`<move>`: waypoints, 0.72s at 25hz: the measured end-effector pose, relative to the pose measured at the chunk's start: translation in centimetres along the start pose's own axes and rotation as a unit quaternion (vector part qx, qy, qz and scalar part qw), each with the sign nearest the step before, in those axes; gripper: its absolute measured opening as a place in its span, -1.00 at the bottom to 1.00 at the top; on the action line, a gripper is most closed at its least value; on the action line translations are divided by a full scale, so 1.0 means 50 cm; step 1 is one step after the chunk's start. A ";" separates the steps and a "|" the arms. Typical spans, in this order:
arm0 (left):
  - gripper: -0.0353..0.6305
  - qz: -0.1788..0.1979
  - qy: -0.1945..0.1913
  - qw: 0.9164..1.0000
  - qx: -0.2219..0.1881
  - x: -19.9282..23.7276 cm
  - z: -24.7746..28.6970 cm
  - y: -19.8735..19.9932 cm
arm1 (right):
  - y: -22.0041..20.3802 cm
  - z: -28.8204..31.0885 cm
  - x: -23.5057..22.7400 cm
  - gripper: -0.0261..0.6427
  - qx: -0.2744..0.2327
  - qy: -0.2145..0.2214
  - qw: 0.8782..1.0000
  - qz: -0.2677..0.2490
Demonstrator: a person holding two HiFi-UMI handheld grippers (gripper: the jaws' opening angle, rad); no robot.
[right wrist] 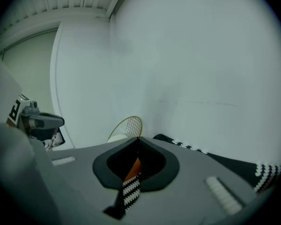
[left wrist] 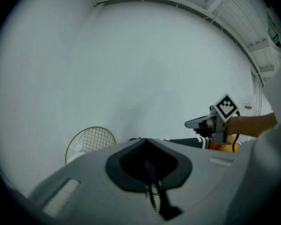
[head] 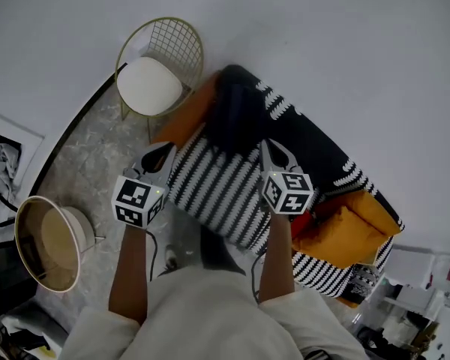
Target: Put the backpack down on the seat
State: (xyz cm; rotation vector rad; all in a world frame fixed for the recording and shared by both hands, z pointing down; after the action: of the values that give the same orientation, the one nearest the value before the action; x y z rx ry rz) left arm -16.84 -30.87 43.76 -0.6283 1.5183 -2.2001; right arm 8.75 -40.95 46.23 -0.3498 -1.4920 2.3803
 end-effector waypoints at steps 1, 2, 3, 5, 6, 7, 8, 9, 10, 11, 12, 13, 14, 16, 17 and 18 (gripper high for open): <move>-0.89 0.003 -0.001 1.000 -0.001 -0.007 -0.011 0.004 | 0.007 -0.023 0.004 -0.90 -0.006 0.000 1.000 0.008; -0.89 0.007 -0.002 1.000 -0.003 -0.014 -0.021 0.008 | 0.014 -0.047 0.008 -0.90 -0.012 0.002 1.000 0.019; -0.89 0.010 -0.003 1.000 -0.006 -0.022 -0.030 0.012 | 0.021 -0.071 0.012 -0.90 -0.018 0.006 0.999 0.032; -0.89 0.016 -0.006 1.000 -0.012 -0.035 -0.047 0.022 | 0.035 -0.118 0.019 -0.90 -0.031 0.011 0.998 0.048; -0.89 0.019 -0.007 1.000 -0.014 -0.041 -0.055 0.027 | 0.041 -0.140 0.024 -0.90 -0.037 0.012 0.998 0.049; -0.89 0.022 -0.008 1.000 -0.015 -0.047 -0.063 0.031 | 0.045 -0.161 0.030 -0.90 -0.042 0.012 0.998 0.045; -0.89 0.025 -0.009 0.999 -0.017 -0.053 -0.072 0.034 | 0.047 -0.180 0.038 -0.90 -0.046 0.012 0.998 0.040; -0.89 0.029 -0.010 0.999 -0.018 -0.059 -0.081 0.037 | 0.049 -0.199 0.046 -0.90 -0.049 0.011 0.998 0.033; -0.89 0.032 -0.013 0.999 -0.019 -0.066 -0.089 0.040 | 0.051 -0.216 0.055 -0.90 -0.052 0.010 0.998 0.026; -0.89 0.036 -0.016 0.999 -0.020 -0.073 -0.096 0.044 | 0.053 -0.233 0.063 -0.90 -0.055 0.008 0.998 0.017; -0.89 0.041 -0.020 0.999 -0.022 -0.080 -0.103 0.048 | 0.055 -0.249 0.071 -0.90 -0.059 0.006 0.998 0.009; -0.89 0.046 -0.024 0.998 -0.023 -0.089 -0.109 0.054 | 0.058 -0.266 0.079 -0.90 -0.062 0.006 0.998 0.002; -0.89 0.051 -0.027 0.998 -0.026 -0.097 -0.116 0.059 | 0.060 -0.282 0.088 -0.90 -0.066 0.006 0.998 -0.004; -0.89 0.060 -0.035 0.997 -0.030 -0.117 -0.129 0.070 | 0.063 -0.313 0.103 -0.90 -0.073 0.007 0.997 -0.011; -0.89 0.065 -0.039 0.997 -0.031 -0.128 -0.136 0.074 | 0.064 -0.330 0.110 -0.90 -0.076 0.006 0.997 -0.014; -0.89 0.070 -0.044 0.996 -0.032 -0.140 -0.144 0.078 | 0.066 -0.347 0.118 -0.90 -0.080 0.005 0.997 -0.017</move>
State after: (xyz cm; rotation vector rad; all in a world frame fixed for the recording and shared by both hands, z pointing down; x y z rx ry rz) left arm -14.89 -22.81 36.87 -0.6119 1.5438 -2.0005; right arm 9.21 -25.67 35.58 -0.3691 -1.6761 2.2346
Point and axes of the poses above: the fingertips, and each gripper's own axes: z forward along the fingers, x to its left, y out of its top, the point moved 6 cm from there along -z, backward along the fingers, and after that the axes turned 14 degrees about -y, right-handed, at the moved point
